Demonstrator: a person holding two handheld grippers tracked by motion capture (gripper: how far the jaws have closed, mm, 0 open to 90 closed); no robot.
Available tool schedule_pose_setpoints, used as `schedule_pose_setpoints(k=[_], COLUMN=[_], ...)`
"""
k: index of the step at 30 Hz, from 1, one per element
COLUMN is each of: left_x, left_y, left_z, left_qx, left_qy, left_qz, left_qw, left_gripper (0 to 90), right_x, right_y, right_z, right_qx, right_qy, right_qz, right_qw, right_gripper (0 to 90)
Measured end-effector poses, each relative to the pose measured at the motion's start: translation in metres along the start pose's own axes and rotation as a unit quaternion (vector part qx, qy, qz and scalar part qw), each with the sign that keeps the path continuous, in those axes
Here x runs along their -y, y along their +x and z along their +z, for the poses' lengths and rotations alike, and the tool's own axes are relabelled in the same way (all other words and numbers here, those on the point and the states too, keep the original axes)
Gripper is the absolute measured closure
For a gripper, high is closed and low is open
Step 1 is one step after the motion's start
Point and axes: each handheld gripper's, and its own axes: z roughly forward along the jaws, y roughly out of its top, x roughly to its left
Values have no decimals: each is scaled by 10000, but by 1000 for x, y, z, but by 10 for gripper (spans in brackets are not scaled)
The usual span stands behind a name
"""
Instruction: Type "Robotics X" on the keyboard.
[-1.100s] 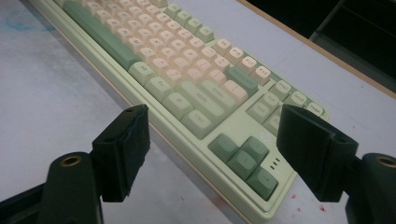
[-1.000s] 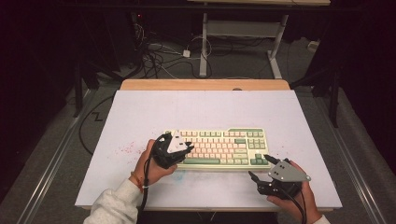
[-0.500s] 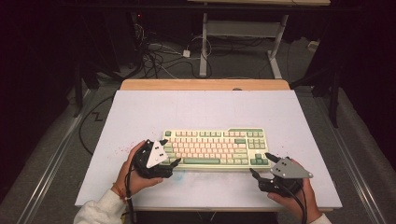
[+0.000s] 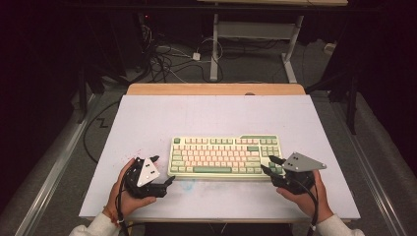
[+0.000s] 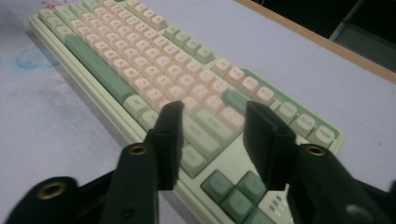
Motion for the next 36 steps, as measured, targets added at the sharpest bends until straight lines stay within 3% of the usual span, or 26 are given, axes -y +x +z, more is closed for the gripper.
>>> schedule_pose_setpoints(k=[6,13,23,32,36], left_x=[6,9,11,12,12], left_y=[-1,0,0,-2,-3], left_z=[0,3,5,5,5], left_qx=[-6,11,39,49,75], left_qy=[110,217,275,334,340], left_qz=[-71,-84,-57,-2,-94], left_qw=[9999,9997,9996,9994,9994], left_gripper=[172,172,172,172,172], right_x=[-19,-35,-46,-51,-52], right_y=[-1,0,6,14,17], right_z=[26,63,101,117,121], right_qx=[-188,-346,-524,-578,-586], right_qy=[213,422,674,820,825], right_qz=[-137,-232,-301,-371,-447], right_qw=[9995,9982,9959,9943,9939], right_gripper=[784,885,900,900,900])
